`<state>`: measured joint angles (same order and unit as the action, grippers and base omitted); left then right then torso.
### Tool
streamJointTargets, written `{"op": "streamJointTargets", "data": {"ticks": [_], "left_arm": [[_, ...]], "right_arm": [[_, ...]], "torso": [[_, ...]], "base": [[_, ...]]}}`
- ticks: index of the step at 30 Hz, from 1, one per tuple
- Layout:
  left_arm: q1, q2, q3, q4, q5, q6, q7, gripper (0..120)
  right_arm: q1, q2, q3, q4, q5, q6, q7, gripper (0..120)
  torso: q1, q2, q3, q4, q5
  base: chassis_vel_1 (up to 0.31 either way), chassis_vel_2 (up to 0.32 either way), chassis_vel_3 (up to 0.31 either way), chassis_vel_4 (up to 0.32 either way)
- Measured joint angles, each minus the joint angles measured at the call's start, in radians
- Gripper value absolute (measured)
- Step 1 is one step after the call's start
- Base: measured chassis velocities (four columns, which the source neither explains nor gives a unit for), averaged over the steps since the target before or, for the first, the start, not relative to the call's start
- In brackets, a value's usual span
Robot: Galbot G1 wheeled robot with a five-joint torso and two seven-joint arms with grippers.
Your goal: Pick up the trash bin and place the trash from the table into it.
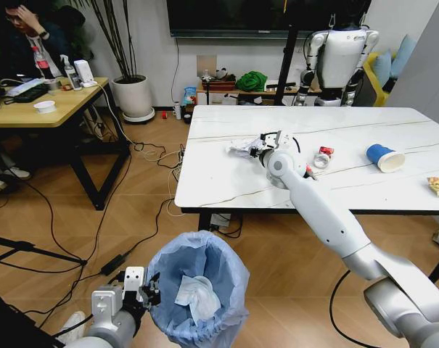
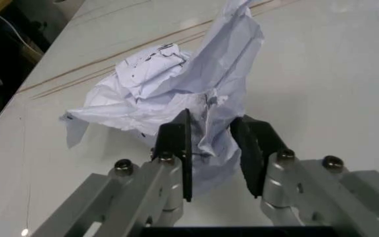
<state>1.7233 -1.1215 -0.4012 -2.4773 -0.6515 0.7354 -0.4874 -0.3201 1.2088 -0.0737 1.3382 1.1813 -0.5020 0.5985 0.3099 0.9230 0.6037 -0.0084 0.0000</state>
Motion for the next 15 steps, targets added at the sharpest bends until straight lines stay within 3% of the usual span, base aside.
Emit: {"op": "streamJointTargets", "data": {"ticks": [5, 11, 15], "left_arm": [[0.0, 0.0, -0.001, 0.0, 0.0, 0.0, 0.0, 0], [0.0, 0.0, -0.002, 0.001, 0.0, 0.0, 0.0, 0], [-0.003, -0.001, -0.002, 0.003, 0.0, 0.0, 0.0, 0]], "right_arm": [[-0.011, -0.004, 0.004, 0.015, -0.004, 0.003, 0.0, 1], [-0.032, -0.024, 0.044, 0.079, 0.024, 0.006, 0.008, 0], [-0.06, -0.083, 0.07, 0.177, 0.066, 0.007, 0.018, 0]], "torso": [[0.0, 0.0, 0.0, 0.0, 0.0], [0.0, 0.0, 0.0, 0.0002, 0.0001], [0.0, 0.0, 0.0, 0.0, 0.0001]], "base": [[0.0, 0.0, 0.0, 0.0], [0.0, 0.0, 0.0, 0.0], [0.0, 0.0, 0.0, 0.0]]}}
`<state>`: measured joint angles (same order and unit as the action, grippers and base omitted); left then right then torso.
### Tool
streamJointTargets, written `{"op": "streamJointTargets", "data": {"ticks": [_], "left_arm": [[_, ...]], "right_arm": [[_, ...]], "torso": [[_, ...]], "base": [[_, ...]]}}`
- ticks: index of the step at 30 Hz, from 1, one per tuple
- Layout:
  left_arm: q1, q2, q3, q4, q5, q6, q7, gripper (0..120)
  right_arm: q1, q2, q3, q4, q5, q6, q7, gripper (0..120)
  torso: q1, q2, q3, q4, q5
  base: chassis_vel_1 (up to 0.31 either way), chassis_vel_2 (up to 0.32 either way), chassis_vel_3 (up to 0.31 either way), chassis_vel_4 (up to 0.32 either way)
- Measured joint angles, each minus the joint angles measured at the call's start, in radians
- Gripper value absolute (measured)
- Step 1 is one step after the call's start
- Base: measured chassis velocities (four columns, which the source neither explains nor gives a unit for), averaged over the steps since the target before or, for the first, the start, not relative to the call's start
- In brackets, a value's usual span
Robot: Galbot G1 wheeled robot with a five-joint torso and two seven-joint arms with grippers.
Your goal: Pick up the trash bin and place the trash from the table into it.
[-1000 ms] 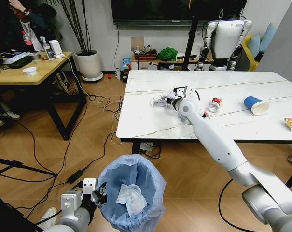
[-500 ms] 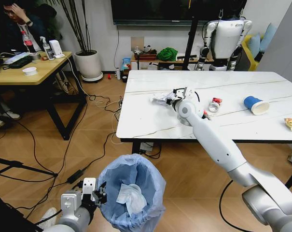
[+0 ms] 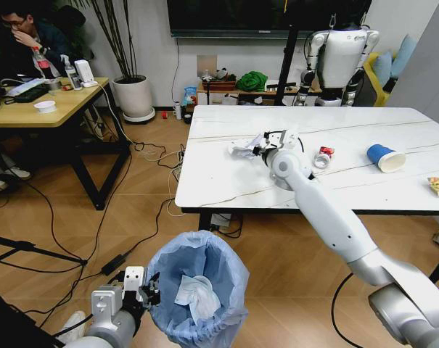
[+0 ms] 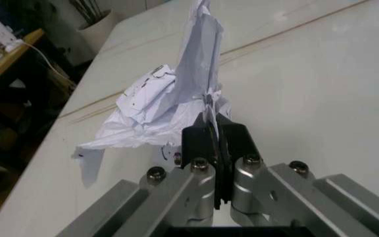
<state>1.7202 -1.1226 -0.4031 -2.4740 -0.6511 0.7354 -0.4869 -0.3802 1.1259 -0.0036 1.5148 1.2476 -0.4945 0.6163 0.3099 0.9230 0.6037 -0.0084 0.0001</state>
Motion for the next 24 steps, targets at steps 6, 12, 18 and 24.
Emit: {"op": "streamJointTargets", "data": {"ticks": [6, 12, 18, 24], "left_arm": [[-0.007, -0.003, 0.0, 0.006, 0.0, 0.0, 0.0, 0], [-0.008, -0.002, -0.002, 0.007, -0.003, 0.0, 0.0, 0], [-0.005, -0.002, -0.007, 0.011, -0.007, 0.0, 0.0, 0], [0.004, -0.008, -0.014, 0.012, -0.008, 0.0, -0.008, 0]], "right_arm": [[-0.061, -0.098, 0.027, 0.213, 0.062, 0.0, 0.01, 0], [-0.098, -0.148, 0.035, 0.344, 0.109, 0.0, 0.014, 0], [-0.245, -0.239, 0.051, 0.696, 0.188, 0.0, 0.01, 0], [-0.378, -0.291, 0.053, 0.888, 0.231, -0.01, -0.024, 0]], "torso": [[0.0, 0.0, 0.0, -0.0003, 0.0002], [0.0, 0.0, 0.0, -0.0002, 0.0], [0.0, 0.0, 0.0, -0.0001, 0.0], [0.0, 0.0, 0.0, 0.0002, 0.0]], "base": [[0.0, 0.0, 0.0, 0.0], [0.0, 0.0, 0.0, 0.0], [0.0, 0.0, 0.0, 0.0], [0.0, 0.0, 0.0, 0.0]]}}
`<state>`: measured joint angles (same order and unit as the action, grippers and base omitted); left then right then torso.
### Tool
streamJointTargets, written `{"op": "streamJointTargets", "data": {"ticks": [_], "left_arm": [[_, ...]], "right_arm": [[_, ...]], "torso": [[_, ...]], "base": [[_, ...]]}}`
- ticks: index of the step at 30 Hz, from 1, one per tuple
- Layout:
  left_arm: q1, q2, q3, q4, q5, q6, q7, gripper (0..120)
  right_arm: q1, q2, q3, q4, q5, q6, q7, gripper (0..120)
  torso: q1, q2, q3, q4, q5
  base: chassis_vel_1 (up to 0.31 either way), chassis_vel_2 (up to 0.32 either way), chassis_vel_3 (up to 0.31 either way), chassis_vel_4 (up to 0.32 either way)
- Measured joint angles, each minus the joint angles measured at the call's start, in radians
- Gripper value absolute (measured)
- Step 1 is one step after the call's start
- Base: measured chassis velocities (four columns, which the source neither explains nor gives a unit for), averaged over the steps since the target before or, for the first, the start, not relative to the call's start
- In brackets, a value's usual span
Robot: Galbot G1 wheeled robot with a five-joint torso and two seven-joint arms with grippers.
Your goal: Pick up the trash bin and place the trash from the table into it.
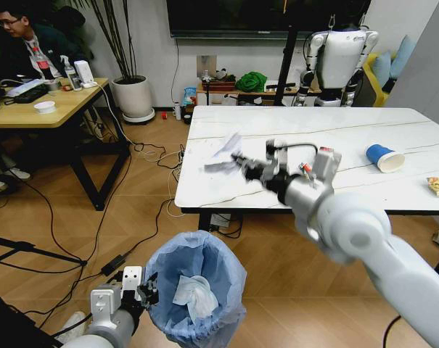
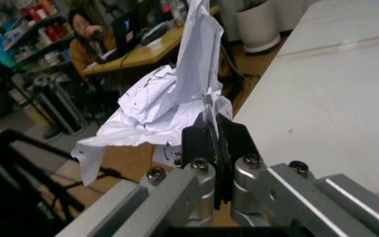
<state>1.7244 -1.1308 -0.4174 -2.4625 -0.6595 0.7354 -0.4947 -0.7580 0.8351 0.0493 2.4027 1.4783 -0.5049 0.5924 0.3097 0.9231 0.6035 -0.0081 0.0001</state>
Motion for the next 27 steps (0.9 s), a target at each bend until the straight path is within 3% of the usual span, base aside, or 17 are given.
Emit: {"op": "streamJointTargets", "data": {"ticks": [5, 19, 27], "left_arm": [[0.012, -0.006, -0.001, 0.0, 0.002, 0.0, -0.004, 0], [0.002, -0.005, 0.007, 0.005, -0.006, 0.0, -0.013, 0], [-0.008, -0.003, 0.013, 0.008, -0.012, 0.0, -0.019, 0]], "right_arm": [[-0.11, -0.032, -0.025, 0.108, 0.006, -0.025, -0.01, 0], [-0.214, -0.051, -0.092, 0.107, -0.044, -0.094, 0.009, 0], [-0.289, -0.075, -0.137, 0.102, -0.149, -0.122, -0.012, 0]], "torso": [[0.0, 0.0, 0.0, -0.0005, -0.0002], [0.0, 0.0, 0.0, -0.0003, 0.0], [0.0, 0.0, 0.0, -0.0003, -0.0001]], "base": [[0.0, 0.0, 0.0, 0.0], [0.0, 0.0, 0.0, 0.0], [0.0, 0.0, 0.0, 0.0]]}}
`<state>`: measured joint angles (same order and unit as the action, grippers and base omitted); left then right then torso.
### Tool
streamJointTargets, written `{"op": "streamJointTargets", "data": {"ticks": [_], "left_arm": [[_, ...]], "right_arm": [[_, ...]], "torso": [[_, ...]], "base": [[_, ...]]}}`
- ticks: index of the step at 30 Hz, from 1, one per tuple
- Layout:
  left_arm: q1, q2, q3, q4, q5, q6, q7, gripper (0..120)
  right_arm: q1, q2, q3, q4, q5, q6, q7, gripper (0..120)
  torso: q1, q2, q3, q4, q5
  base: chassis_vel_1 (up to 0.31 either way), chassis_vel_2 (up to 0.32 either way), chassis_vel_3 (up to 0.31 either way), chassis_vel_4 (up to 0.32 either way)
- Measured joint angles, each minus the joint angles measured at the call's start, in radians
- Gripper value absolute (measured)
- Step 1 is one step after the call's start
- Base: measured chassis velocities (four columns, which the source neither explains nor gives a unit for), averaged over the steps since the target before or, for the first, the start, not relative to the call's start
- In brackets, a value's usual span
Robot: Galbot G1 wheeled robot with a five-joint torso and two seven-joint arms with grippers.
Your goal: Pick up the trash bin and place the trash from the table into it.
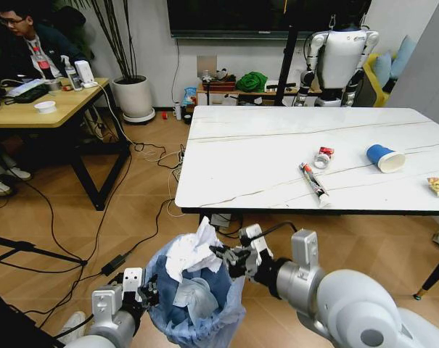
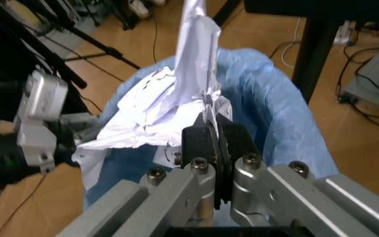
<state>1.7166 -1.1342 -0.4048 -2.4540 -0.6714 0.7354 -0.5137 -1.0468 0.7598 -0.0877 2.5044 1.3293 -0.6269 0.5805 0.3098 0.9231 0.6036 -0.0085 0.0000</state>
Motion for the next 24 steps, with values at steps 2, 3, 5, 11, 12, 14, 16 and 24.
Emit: {"op": "streamJointTargets", "data": {"ticks": [2, 3, 5, 11, 12, 14, 16, 24], "left_arm": [[0.0, 0.001, 0.0, 0.0, 0.0, 0.0, 0.0, 0], [0.0, 0.001, 0.0, 0.0, 0.0, 0.0, 0.0, 0], [-0.003, 0.0, 0.002, 0.0, 0.0, 0.0, 0.0, 0], [-0.004, -0.001, 0.01, 0.001, 0.001, 0.0, 0.0, 0], [-0.004, -0.001, 0.011, 0.001, 0.002, 0.0, 0.001, 0], [-0.004, 0.0, 0.011, 0.001, 0.002, 0.0, 0.001, 0], [-0.003, 0.0, 0.011, 0.001, 0.003, 0.0, 0.002, 0], [0.004, -0.001, 0.009, -0.006, 0.006, 0.0, 0.006, 0]], "right_arm": [[-0.011, -0.003, -0.007, -0.001, -0.016, -0.011, -0.002, 4], [-0.011, -0.003, -0.007, -0.001, -0.016, -0.011, -0.002, 4], [-0.021, -0.004, -0.009, -0.002, -0.032, -0.016, -0.011, 11], [-0.044, -0.013, -0.003, -0.003, -0.041, -0.017, -0.017, 33], [-0.045, -0.012, 0.003, -0.003, -0.043, -0.016, -0.018, 39], [-0.041, -0.009, 0.014, -0.003, -0.044, -0.011, -0.018, 46], [-0.029, -0.007, 0.03, -0.003, -0.044, -0.001, -0.016, 52], [-0.012, 0.026, 0.211, -0.003, -0.041, 0.064, 0.002, 81]], "torso": [[0.0, 0.0, 0.0, 0.0, 0.0001], [0.0, 0.0, 0.0, 0.0, 0.0001], [0.0, 0.0, 0.0, 0.0001, 0.0001], [0.0, 0.0, 0.0, 0.0, 0.0001], [0.0, 0.0, 0.0, 0.0, 0.0], [0.0, 0.0, 0.0, 0.0, 0.0001], [0.0, 0.0, 0.0, 0.0, 0.0001], [0.0, 0.0, 0.0, 0.0002, 0.0]], "base": [[0.0, 0.0, 0.0, 0.0], [0.0, 0.0, 0.0, 0.0], [0.0, 0.0, 0.0, 0.0], [0.0, 0.0, 0.0, 0.0], [0.0, 0.0, 0.0, 0.0], [0.0, 0.0, 0.0, 0.0], [0.0, 0.0, 0.0, 0.0], [0.0, 0.0, 0.0, 0.0]]}}
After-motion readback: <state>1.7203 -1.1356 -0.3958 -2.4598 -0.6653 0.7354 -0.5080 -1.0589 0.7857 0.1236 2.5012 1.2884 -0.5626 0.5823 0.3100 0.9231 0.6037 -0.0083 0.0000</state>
